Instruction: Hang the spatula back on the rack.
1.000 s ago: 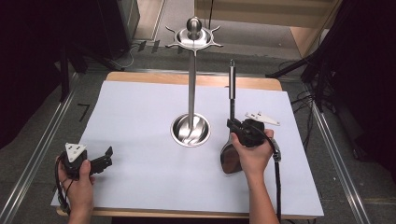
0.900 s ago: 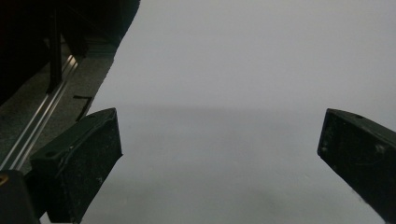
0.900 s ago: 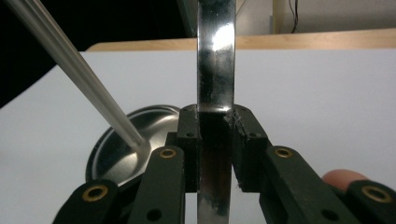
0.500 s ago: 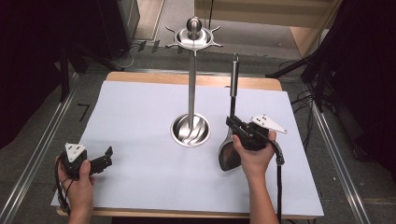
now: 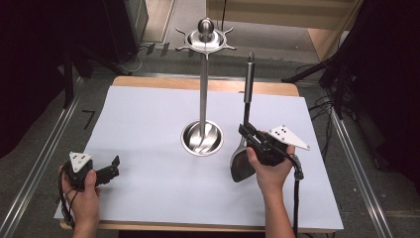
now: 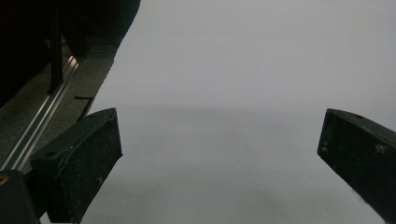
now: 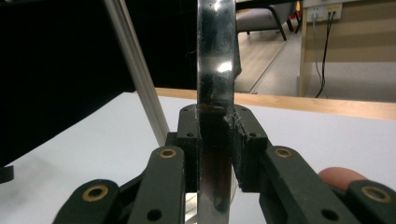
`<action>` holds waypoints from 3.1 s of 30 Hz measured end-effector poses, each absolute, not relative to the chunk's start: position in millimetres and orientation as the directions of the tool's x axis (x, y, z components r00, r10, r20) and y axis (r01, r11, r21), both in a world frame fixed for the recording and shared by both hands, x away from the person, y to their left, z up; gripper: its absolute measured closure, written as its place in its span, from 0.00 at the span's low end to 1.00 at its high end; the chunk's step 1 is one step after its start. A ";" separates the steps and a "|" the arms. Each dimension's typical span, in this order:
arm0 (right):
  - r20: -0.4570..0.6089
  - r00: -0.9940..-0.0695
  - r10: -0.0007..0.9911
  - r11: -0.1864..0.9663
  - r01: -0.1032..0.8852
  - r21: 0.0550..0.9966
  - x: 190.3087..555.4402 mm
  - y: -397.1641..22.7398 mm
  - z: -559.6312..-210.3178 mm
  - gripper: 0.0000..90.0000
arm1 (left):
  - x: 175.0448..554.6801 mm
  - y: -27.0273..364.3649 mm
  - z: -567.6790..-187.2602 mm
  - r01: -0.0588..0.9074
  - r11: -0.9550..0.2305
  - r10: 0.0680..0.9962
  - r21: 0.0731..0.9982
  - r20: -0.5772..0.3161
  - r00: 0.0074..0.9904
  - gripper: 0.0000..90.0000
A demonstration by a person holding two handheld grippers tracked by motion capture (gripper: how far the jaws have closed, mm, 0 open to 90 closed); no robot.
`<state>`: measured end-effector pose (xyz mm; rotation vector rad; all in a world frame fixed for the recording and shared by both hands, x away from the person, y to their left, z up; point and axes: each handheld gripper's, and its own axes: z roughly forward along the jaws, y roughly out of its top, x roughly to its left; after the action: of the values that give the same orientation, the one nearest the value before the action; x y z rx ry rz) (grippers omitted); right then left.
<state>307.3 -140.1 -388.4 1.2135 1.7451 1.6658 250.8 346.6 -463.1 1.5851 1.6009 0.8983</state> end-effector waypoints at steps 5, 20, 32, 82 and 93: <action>0.237 -0.544 0.804 -0.109 0.258 0.960 300.2 -136.8 -381.7 0.85 | 250.7 346.4 -463.0 0.515 0.010 1.000 0.857 -0.008 -0.006 0.00; 0.177 -0.602 0.779 -0.089 0.173 0.981 285.7 -129.6 -364.4 0.85 | 250.9 346.1 -463.2 0.512 0.011 1.000 0.859 -0.009 -0.007 0.00; 0.159 -0.622 0.767 -0.080 0.153 0.985 285.0 -124.6 -357.9 0.85 | 250.9 346.5 -463.0 0.516 0.010 1.000 0.857 -0.010 -0.004 0.00; 0.151 -0.636 0.757 -0.071 0.150 0.986 297.3 -113.2 -366.2 0.85 | 250.9 346.5 -463.2 0.512 0.011 1.000 0.859 -0.011 -0.003 0.00; 0.144 -0.638 0.757 -0.065 0.146 0.987 303.3 -110.6 -369.2 0.85 | 250.9 346.4 -463.2 0.512 0.011 1.000 0.859 -0.011 -0.004 0.00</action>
<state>303.3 -110.6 -369.2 0.9644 1.7540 1.7500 250.9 346.4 -463.2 1.5831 1.5985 0.8972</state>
